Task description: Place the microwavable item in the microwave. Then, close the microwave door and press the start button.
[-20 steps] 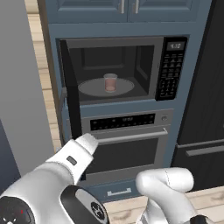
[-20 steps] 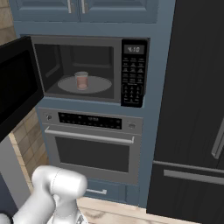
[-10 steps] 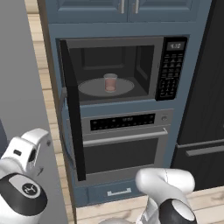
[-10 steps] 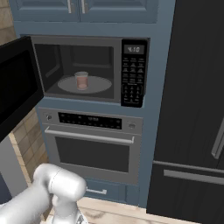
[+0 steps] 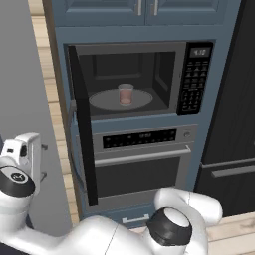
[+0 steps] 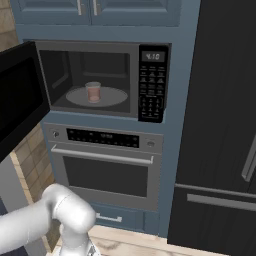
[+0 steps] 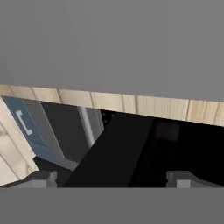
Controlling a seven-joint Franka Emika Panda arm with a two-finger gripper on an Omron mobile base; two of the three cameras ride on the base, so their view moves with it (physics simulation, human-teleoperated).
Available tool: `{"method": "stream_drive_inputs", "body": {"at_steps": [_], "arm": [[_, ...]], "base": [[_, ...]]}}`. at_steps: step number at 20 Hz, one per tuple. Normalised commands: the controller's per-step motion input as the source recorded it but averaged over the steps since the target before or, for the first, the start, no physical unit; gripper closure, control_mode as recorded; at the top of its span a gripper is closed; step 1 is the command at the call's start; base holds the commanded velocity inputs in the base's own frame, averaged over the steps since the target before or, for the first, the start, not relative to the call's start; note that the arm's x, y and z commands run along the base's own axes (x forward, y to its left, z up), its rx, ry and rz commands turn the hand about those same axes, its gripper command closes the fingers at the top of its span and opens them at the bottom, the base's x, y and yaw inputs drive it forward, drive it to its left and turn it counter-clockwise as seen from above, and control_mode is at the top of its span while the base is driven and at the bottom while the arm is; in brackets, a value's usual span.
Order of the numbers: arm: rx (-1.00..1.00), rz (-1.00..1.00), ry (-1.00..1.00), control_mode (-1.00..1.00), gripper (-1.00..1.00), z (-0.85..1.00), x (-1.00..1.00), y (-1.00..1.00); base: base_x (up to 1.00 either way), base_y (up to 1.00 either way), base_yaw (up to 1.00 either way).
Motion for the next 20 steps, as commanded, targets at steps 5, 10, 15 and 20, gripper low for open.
{"method": "stream_drive_inputs", "body": {"at_steps": [5, 10, 15, 20], "arm": [[-0.04, 0.00, 0.01, -1.00, -1.00, 0.00, 0.40, -0.49], [0.00, 0.00, 0.00, -1.00, -1.00, 0.00, 0.19, -0.96], [0.02, 0.00, 0.00, -1.00, -1.00, 0.00, 0.21, -1.00], [0.08, 0.00, 0.00, -1.00, -1.00, 0.00, 0.16, -1.00]], "base": [[0.00, 0.00, 0.00], [0.00, 0.00, 0.00], [0.00, 0.00, 0.00], [0.00, 0.00, 0.00]]}}
